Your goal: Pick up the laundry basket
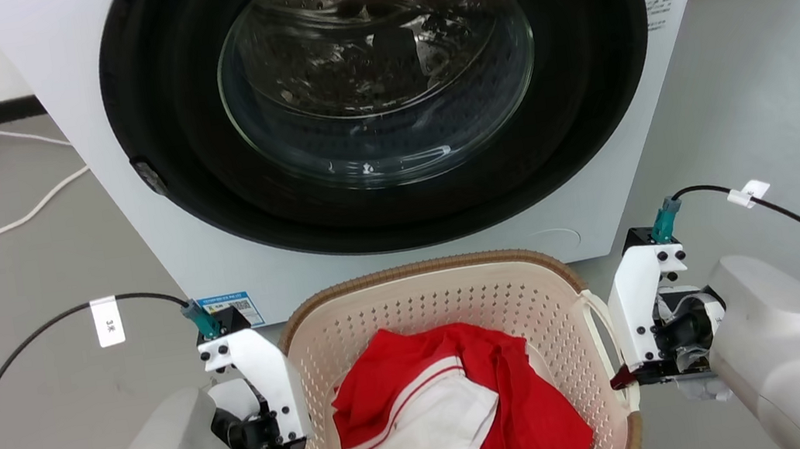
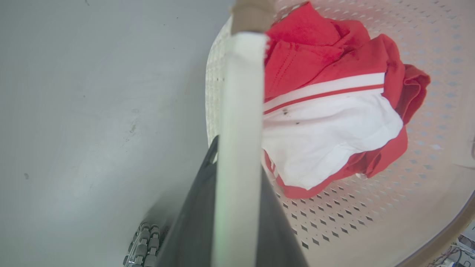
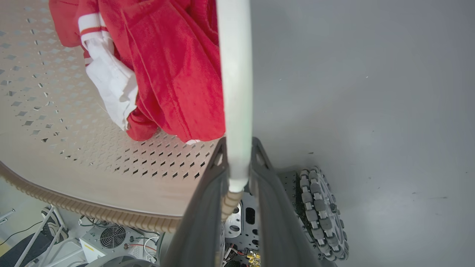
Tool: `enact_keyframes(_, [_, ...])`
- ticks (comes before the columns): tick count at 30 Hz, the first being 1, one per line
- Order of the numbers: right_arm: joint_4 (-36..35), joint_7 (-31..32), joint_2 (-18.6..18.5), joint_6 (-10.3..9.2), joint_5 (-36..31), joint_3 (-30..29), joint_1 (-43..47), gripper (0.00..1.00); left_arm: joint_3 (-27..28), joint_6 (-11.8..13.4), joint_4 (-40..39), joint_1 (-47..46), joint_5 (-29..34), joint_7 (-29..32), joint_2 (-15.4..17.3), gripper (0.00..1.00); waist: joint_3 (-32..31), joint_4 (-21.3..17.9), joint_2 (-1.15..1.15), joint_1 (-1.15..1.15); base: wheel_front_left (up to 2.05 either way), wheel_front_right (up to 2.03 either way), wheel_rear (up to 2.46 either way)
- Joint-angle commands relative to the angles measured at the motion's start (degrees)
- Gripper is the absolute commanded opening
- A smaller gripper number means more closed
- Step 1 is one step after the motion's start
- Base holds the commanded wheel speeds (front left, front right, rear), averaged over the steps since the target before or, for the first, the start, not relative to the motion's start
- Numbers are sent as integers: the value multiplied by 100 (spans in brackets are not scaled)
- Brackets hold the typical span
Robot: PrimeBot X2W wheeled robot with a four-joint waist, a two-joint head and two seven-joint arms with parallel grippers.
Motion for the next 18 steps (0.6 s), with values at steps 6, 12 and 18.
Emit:
enact_keyframes(6, [-8,305,71,16,-68,-157,226,0,-35,-60,-36,204,-201,156,-139,0,-267,-17,0,1,0,0,0])
enact_keyframes(12, [-9,477,97,16,-232,-324,381,0,-90,-60,4,394,-294,234,-198,0,-446,-8,0,1,0,0,0])
enact_keyframes(18, [-12,544,130,16,-401,-533,504,0,-146,-62,-7,516,-357,234,-256,0,-587,22,0,1,0,0,0])
